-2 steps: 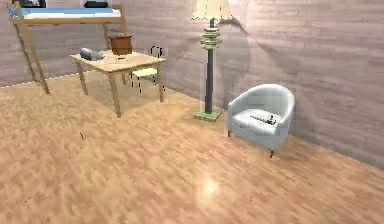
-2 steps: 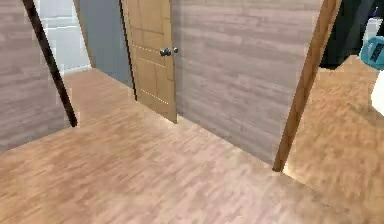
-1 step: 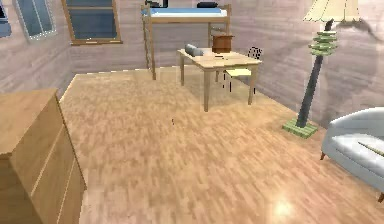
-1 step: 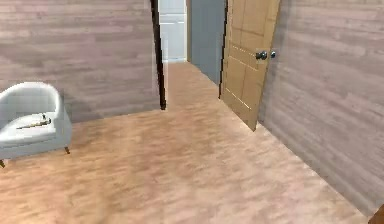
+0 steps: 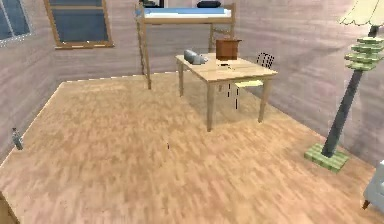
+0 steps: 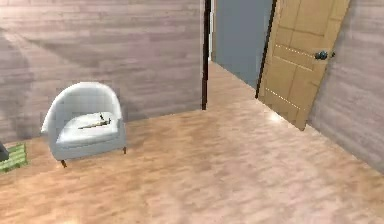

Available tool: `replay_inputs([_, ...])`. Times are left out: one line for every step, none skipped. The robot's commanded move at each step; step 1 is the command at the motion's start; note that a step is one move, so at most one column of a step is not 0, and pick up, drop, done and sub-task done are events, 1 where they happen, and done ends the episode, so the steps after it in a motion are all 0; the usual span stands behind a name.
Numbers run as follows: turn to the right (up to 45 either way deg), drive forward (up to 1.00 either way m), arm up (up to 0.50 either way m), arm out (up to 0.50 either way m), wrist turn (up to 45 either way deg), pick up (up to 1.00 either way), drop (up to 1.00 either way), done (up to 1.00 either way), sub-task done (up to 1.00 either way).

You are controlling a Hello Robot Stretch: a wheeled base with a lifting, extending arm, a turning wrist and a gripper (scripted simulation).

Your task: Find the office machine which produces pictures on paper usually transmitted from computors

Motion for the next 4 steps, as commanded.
replay_inputs([-18.0,0.00,0.00,0.00,0.0,0.00,0.00,0.00,0.00])
replay_inputs([0.0,1.00,0.00,0.00,0.0,0.00,0.00,0.00,0.00])
replay_inputs([-6.0,0.00,0.00,0.00,0.0,0.00,0.00,0.00,0.00])
replay_inputs([0.0,0.35,0.00,0.00,0.0,0.00,0.00,0.00,0.00])
